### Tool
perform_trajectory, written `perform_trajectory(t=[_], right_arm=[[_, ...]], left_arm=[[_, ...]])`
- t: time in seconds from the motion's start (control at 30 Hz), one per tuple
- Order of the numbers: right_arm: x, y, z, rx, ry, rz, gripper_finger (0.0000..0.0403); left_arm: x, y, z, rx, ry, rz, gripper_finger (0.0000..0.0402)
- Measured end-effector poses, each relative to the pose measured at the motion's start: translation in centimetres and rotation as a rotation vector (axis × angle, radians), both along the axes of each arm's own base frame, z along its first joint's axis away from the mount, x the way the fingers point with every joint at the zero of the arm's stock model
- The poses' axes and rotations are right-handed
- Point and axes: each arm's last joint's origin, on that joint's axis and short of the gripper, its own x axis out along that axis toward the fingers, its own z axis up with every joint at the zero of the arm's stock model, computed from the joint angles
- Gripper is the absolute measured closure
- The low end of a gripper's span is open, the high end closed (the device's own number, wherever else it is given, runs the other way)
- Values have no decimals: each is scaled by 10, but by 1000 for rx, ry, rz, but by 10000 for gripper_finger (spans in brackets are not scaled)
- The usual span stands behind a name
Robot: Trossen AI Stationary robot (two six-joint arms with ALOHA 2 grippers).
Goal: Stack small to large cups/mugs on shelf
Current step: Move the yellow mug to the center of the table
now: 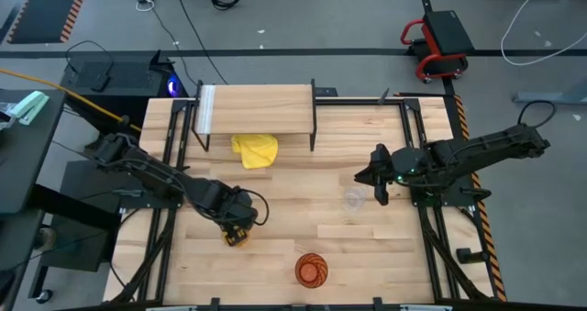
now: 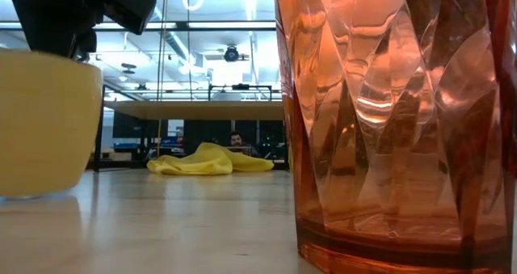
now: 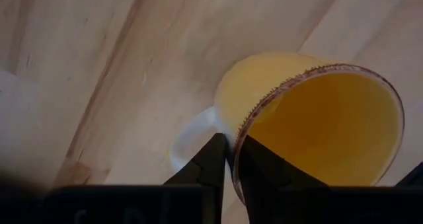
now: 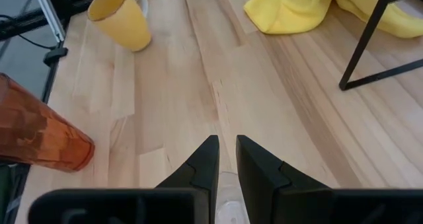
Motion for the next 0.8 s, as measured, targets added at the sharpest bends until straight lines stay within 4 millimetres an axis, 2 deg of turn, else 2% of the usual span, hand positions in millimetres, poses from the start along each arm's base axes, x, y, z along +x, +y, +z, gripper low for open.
perform_trajectory(t=[0.53, 0.8], right_arm=[[2, 0, -2, -2, 10, 0, 343], [2, 0, -2, -2, 9, 0, 343]], left_arm=[[2, 2, -1, 0, 4, 9, 348], [2, 3, -1, 0, 4, 12, 328]])
